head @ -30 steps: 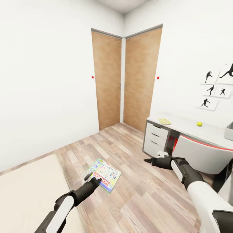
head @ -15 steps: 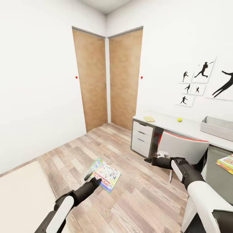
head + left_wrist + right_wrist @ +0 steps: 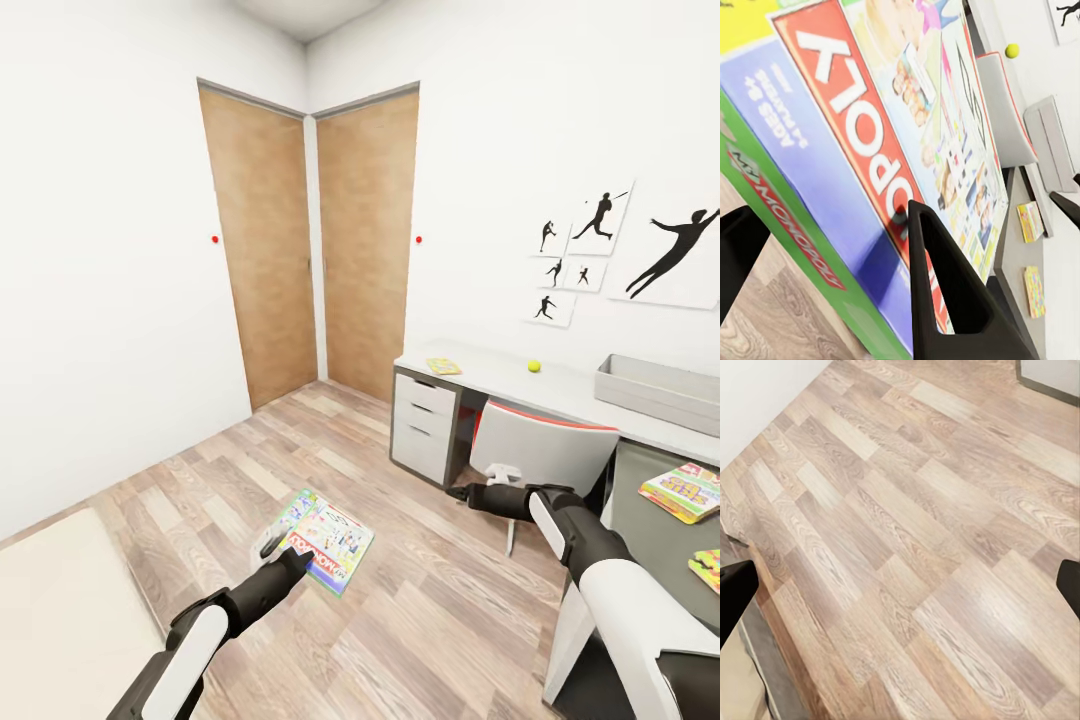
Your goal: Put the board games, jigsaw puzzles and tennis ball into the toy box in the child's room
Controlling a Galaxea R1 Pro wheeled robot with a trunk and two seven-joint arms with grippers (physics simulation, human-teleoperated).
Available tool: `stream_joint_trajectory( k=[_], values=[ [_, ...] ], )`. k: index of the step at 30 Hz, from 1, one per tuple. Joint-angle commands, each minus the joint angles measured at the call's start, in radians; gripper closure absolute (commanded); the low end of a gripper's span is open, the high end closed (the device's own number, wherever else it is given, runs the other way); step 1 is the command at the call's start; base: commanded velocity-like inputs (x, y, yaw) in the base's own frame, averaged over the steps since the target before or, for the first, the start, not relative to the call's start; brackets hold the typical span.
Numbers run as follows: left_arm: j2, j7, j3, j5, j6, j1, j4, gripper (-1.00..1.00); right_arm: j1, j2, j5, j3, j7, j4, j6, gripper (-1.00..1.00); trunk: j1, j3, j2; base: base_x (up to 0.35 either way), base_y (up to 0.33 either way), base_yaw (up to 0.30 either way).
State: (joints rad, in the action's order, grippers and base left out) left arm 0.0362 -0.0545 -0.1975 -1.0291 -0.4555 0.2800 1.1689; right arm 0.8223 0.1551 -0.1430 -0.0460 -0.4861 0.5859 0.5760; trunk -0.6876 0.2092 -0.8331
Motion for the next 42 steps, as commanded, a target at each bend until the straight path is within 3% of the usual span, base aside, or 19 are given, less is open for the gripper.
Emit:
stream_joint_trajectory(
  k=[1,26,42],
  values=[
    [0.001,-0.001,-0.001,-0.004,-0.002,0.001,0.000,1.00,0.001,0.000,-0.007,-0.003,0.000,0.002,0.008,-1.00,0.000,0.001,-0.001,0.000,0.000,-0.020],
    [0.001,-0.001,-0.001,-0.003,-0.003,0.001,0.000,1.00,-0.002,-0.002,-0.007,-0.003,0.000,0.005,0.007,-1.00,0.000,0.001,-0.001,-0.049,-0.044,-0.005],
    [0.001,-0.001,-0.001,-0.005,-0.003,0.001,0.000,1.00,-0.004,-0.004,-0.007,-0.002,0.000,0.006,0.007,-1.00,0.000,0.001,-0.001,-0.004,-0.003,-0.108]
  ],
)
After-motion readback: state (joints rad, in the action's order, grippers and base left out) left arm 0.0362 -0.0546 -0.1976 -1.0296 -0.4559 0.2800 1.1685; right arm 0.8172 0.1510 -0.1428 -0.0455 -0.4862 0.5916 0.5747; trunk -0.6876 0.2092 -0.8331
